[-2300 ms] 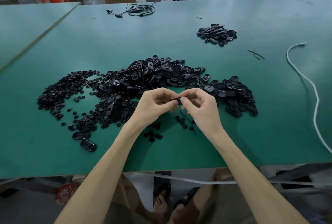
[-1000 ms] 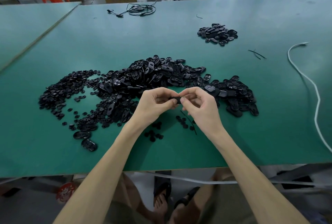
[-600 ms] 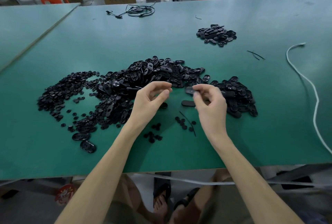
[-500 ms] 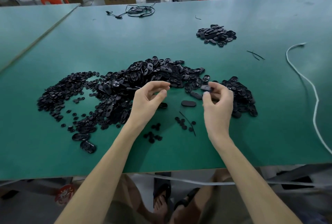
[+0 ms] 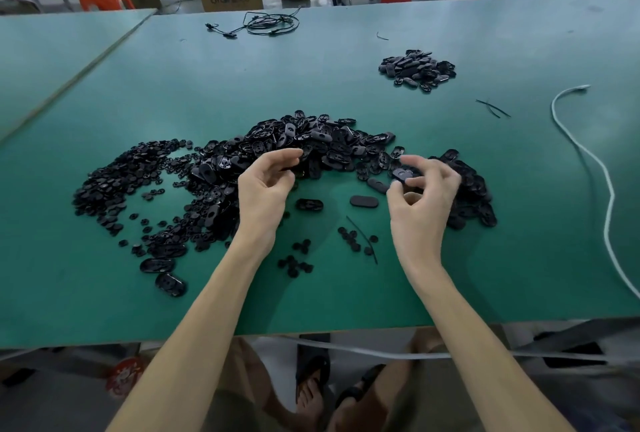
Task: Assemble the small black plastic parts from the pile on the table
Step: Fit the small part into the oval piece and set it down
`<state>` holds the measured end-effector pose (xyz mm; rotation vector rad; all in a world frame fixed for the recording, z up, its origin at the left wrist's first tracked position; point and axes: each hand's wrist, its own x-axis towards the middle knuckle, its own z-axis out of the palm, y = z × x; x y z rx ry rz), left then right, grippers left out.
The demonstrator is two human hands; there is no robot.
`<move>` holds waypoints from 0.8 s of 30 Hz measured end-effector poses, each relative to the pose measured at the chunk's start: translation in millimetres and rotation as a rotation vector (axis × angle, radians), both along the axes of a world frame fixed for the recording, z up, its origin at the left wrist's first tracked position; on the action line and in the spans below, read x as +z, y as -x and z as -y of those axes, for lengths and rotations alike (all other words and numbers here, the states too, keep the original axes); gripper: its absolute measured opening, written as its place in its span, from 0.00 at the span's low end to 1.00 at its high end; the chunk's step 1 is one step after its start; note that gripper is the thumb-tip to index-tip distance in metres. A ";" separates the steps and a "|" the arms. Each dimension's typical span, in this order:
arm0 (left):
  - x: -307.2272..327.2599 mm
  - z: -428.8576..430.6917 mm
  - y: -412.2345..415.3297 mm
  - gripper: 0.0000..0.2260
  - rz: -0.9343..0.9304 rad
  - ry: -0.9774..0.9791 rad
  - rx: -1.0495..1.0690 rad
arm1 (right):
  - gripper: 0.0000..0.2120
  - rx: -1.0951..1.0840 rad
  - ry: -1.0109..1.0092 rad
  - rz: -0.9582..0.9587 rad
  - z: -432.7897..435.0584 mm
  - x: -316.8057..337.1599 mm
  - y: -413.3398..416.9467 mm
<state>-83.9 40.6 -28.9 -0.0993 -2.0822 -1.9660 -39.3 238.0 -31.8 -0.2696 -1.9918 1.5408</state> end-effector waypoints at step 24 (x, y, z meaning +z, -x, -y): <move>-7.3 -4.7 -2.4 0.05 -0.038 0.358 -0.047 | 0.09 0.740 -0.843 -0.026 20.2 -6.4 -9.4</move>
